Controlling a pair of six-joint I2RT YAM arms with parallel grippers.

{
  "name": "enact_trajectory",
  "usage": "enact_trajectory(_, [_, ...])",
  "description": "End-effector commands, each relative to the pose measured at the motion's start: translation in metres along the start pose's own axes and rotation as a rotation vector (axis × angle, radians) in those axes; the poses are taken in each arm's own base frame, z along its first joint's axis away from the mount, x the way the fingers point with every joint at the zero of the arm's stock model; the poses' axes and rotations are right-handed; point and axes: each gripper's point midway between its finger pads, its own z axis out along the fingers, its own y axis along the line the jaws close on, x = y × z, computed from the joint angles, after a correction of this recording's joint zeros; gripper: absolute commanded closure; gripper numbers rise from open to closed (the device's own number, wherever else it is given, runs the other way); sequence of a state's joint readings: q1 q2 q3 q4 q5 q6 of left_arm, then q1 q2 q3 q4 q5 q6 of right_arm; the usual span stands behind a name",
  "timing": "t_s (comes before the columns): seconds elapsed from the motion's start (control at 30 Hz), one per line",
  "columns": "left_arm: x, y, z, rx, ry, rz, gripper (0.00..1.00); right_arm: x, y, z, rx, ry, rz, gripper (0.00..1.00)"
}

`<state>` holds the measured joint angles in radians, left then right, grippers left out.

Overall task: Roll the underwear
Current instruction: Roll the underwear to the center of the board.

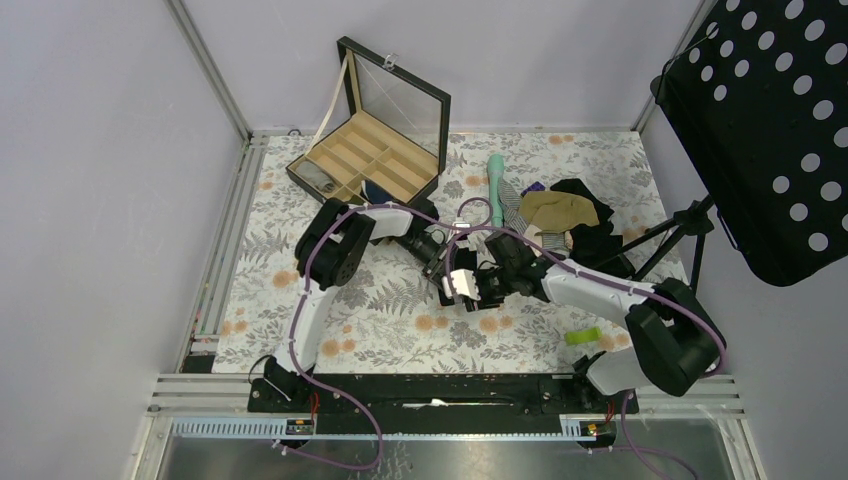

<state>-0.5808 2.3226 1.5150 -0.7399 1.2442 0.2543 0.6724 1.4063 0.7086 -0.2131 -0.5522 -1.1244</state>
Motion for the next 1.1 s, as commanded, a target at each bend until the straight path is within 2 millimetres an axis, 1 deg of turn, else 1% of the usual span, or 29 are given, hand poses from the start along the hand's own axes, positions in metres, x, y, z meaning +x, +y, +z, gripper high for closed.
enact_trajectory(0.0, [0.008,0.032,-0.003,-0.103,0.038,0.018,0.88,0.002,-0.019,0.004,0.040,0.030,-0.103,0.52])
enact_trajectory(0.17, [0.005,0.038,-0.004,-0.114,0.052,0.004,0.82,0.015,-0.017,0.012,0.038,0.063,-0.127,0.45])
enact_trajectory(0.3, [0.001,0.040,-0.008,-0.136,0.058,0.022,0.78,0.028,-0.017,0.017,0.034,0.107,-0.129,0.45])
enact_trajectory(0.37, [-0.003,0.039,-0.013,-0.147,0.050,0.033,0.74,0.035,-0.015,0.021,0.024,0.130,-0.124,0.47])
enact_trajectory(0.43, [-0.006,0.037,-0.018,-0.176,0.046,0.049,0.66,0.041,-0.010,0.023,0.005,0.146,-0.120,0.50])
enact_trajectory(0.53, [-0.017,0.027,-0.035,-0.224,0.017,0.095,0.56,0.048,0.004,0.025,-0.046,0.159,-0.108,0.56])
enact_trajectory(0.6, [-0.027,0.017,-0.052,-0.266,-0.017,0.127,0.49,0.053,0.012,0.026,-0.086,0.176,-0.082,0.61])
enact_trajectory(0.63, [-0.034,0.007,-0.063,-0.287,-0.043,0.155,0.46,0.054,0.014,0.026,-0.101,0.186,-0.061,0.63])
enact_trajectory(0.7, [-0.044,-0.006,-0.085,-0.344,-0.089,0.189,0.45,0.057,0.020,0.026,-0.147,0.211,-0.014,0.66])
enact_trajectory(0.77, [-0.053,-0.022,-0.111,-0.416,-0.161,0.226,0.45,0.056,0.019,0.024,-0.170,0.223,0.023,0.69])
enact_trajectory(0.8, [-0.054,-0.029,-0.124,-0.453,-0.212,0.233,0.45,0.056,0.021,0.024,-0.192,0.227,0.034,0.69])
enact_trajectory(0.83, [-0.055,-0.035,-0.142,-0.502,-0.282,0.252,0.45,0.055,0.022,0.023,-0.212,0.227,0.051,0.71])
enact_trajectory(0.87, [-0.061,-0.042,-0.158,-0.561,-0.361,0.303,0.45,0.054,0.022,0.023,-0.226,0.226,0.075,0.72])
enact_trajectory(0.9, [-0.056,-0.051,-0.171,-0.627,-0.418,0.339,0.45,0.054,0.023,0.022,-0.244,0.222,0.106,0.72])
enact_trajectory(0.93, [-0.052,-0.055,-0.185,-0.722,-0.468,0.388,0.44,0.055,0.025,0.021,-0.274,0.216,0.148,0.72])
enact_trajectory(1.0, [-0.042,-0.079,-0.210,-0.894,-0.566,0.533,0.43,0.053,0.026,0.019,-0.314,0.194,0.254,0.73])
enact_trajectory(1.07, [-0.028,-0.102,-0.223,-1.047,-0.606,0.727,0.42,0.052,0.024,0.020,-0.340,0.194,0.316,0.73])
